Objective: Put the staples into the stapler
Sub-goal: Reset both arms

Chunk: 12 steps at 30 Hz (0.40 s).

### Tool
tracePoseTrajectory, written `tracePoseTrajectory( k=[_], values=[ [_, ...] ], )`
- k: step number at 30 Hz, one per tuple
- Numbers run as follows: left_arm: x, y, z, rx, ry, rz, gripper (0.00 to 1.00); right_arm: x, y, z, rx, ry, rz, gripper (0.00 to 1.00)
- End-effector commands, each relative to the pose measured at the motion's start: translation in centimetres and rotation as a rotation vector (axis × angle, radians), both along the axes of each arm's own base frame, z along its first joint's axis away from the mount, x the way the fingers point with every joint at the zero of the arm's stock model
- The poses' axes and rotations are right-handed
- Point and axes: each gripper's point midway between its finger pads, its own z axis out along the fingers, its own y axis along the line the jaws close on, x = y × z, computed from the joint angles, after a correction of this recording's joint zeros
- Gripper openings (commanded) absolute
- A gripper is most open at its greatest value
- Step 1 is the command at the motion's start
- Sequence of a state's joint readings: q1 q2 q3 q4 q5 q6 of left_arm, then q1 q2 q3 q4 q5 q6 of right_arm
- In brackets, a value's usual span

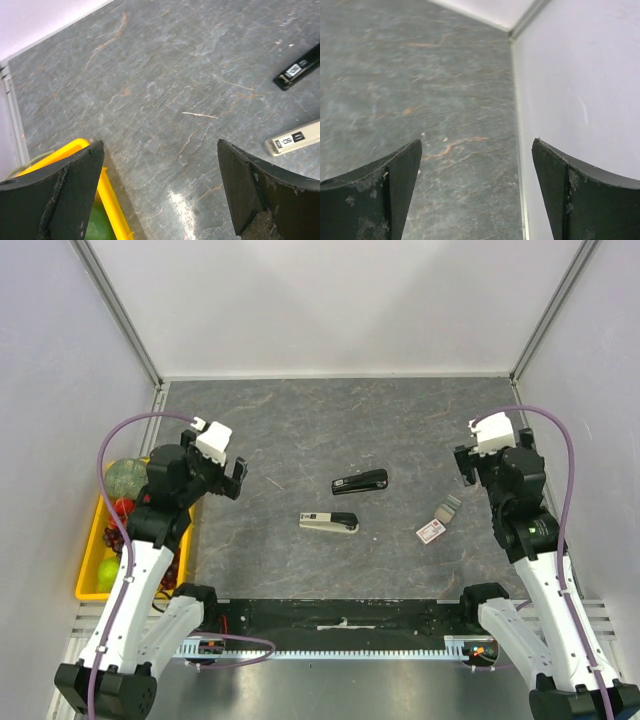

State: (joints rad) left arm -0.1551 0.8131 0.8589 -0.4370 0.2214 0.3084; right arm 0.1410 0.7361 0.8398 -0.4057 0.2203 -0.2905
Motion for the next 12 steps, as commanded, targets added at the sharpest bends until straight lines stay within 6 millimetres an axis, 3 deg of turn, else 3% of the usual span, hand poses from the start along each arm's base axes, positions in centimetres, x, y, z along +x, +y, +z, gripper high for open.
tracePoseTrajectory(
  k=[1,12],
  values=[
    [0.4,2.7,2.5,-0.040,-0.121,0.165,0.99,-0.7,-4.5,4.5,0.055,-0.239,-0.307,0.98],
    [0.4,4.2,5.3,-0.042,-0.230,0.241,0.99,-1.5,-5.3,4.9,0.066,-0.300,-0.354,0.98]
  ],
)
